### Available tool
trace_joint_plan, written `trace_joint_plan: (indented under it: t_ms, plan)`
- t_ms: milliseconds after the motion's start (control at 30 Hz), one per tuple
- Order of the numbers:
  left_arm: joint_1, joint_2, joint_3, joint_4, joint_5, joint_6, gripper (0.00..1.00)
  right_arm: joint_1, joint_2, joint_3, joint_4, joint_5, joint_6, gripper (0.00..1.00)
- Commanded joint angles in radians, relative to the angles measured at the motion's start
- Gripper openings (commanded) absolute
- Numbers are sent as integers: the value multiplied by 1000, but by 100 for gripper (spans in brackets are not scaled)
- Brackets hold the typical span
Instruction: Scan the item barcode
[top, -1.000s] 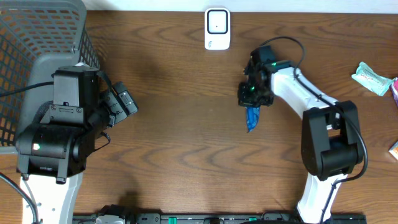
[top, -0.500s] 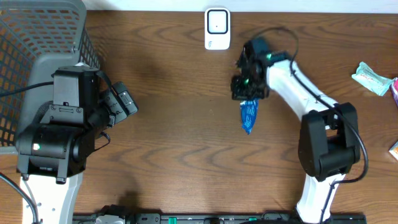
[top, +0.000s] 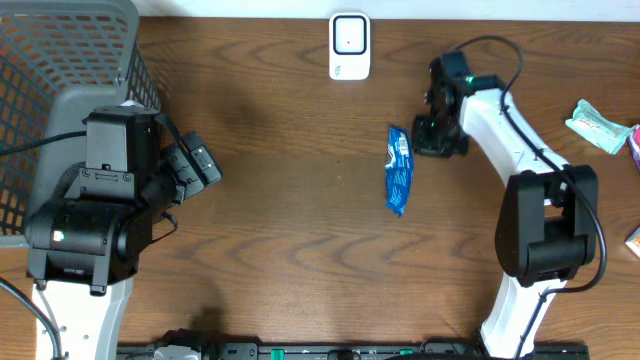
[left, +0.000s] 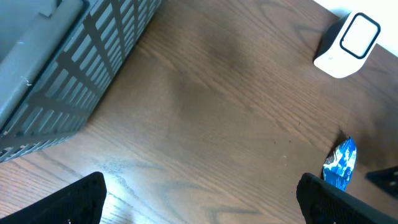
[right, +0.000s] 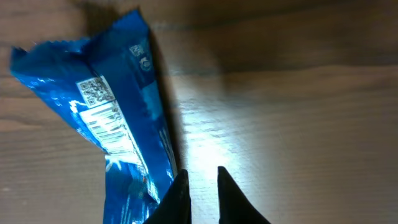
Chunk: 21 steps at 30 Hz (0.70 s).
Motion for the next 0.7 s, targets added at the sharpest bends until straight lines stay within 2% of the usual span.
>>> trace_joint_plan:
  t_ms: [0,233,400,533,667]
  plan:
    - [5,2,7,-2,-13,2,98,19,-4,-77,62,-82,14,11]
    - [5,2,7,-2,-13,2,98,84,-3,-126,163,-153,15,11]
    - [5,2,7,-2,-13,2,98,123,-3,-113,196,-179,35,7]
    - [5,2,7,-2,-13,2,98,129,-3,-49,146,-183,37,4]
    - [5,2,7,-2,-13,2,98,129,-3,51,23,-201,14,8]
